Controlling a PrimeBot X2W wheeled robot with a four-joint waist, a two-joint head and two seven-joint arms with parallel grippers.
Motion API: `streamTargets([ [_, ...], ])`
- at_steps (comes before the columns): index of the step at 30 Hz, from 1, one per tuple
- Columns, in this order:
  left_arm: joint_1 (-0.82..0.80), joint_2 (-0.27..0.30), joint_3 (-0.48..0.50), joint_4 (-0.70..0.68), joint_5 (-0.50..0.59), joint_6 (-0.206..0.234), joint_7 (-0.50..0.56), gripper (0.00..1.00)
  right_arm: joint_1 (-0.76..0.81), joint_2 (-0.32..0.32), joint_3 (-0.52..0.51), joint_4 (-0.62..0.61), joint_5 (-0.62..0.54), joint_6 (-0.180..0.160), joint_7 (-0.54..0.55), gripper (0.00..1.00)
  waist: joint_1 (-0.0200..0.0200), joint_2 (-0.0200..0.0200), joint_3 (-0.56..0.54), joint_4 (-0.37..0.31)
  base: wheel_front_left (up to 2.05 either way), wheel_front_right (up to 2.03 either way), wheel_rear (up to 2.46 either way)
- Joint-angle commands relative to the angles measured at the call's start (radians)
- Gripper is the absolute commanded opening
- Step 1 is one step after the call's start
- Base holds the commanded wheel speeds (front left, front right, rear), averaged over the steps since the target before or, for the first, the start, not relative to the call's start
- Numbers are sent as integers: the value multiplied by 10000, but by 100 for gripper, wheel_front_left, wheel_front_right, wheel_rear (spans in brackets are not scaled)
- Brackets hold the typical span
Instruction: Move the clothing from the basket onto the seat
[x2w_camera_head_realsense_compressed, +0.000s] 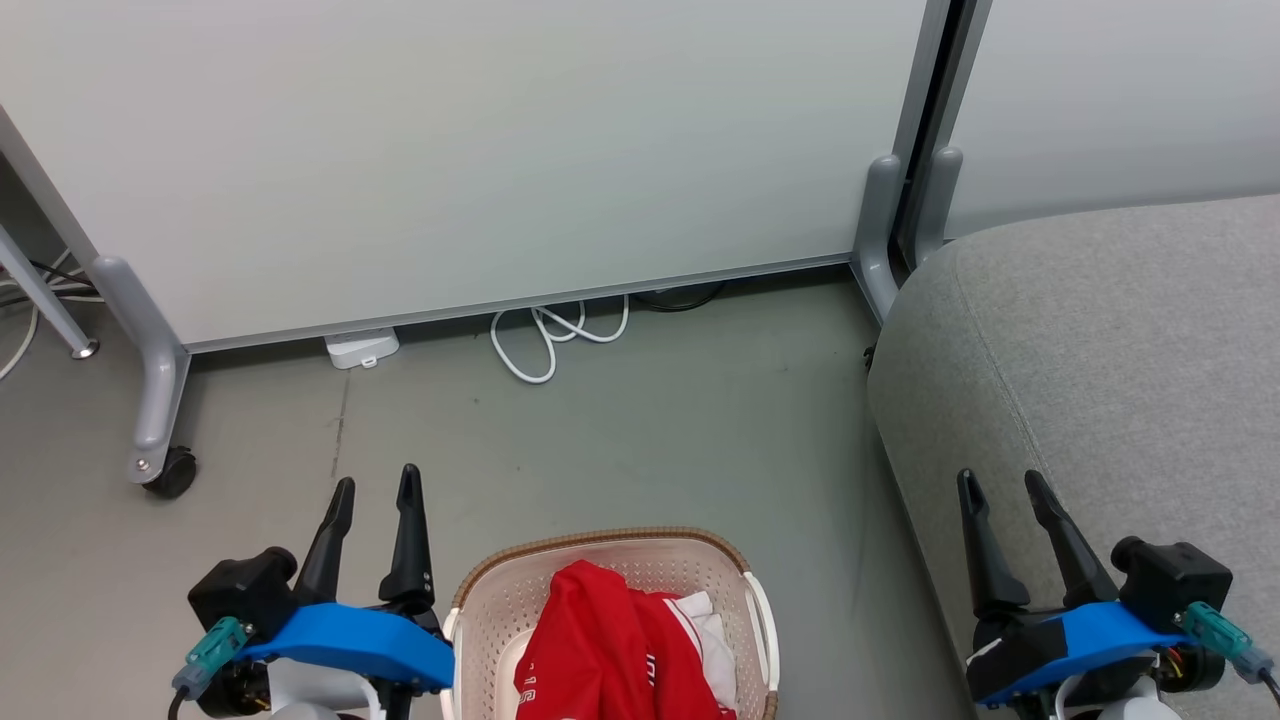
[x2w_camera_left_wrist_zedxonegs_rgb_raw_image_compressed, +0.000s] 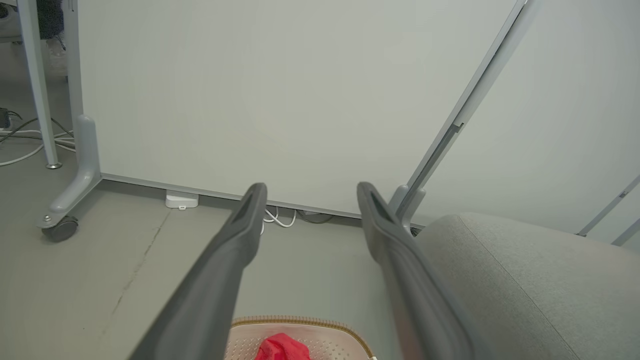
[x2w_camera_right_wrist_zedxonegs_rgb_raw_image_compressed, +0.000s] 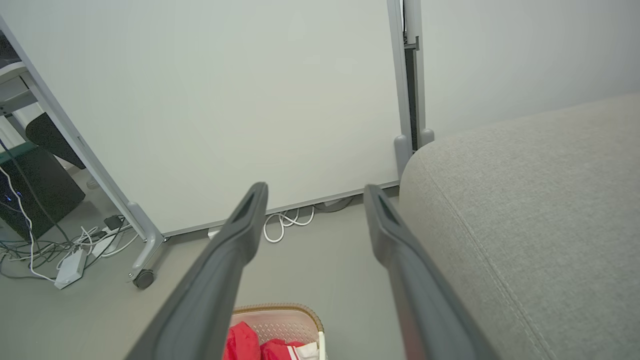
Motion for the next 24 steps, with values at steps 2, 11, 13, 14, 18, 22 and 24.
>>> streamTargets([
  [2,-206,16,-89,-18,323,-51,-123,100,-213,-80,-10,-35,-371,16,-115,100,0,0,1,18,0,0,0],
  [11,-175,-1,-74,128,844,-98,-315,100,-207,-84,-54,42,-1178,18,-306,100,0,0,-7,60,0,0,0],
  [13,-164,-3,-75,154,970,-101,-355,100,-214,-83,-57,44,-1333,19,-343,100,0,0,-13,62,0,0,0],
  [14,-154,-5,-74,174,1006,-97,-379,100,-207,-83,-55,41,-1423,19,-366,100,0,0,-17,64,0,0,0],
  [18,-169,-10,-82,225,1143,-120,-464,100,-176,-86,-29,4,-1770,19,-425,100,0,0,-12,66,0,0,0],
  [22,-157,-13,-86,235,1413,-123,-544,100,-181,-87,3,-42,-2062,19,-479,100,0,0,12,43,0,0,0],
  [24,-159,-13,-87,228,1562,-124,-574,100,-194,-88,-12,-63,-2232,13,-534,100,0,0,32,45,0,0,0],
])
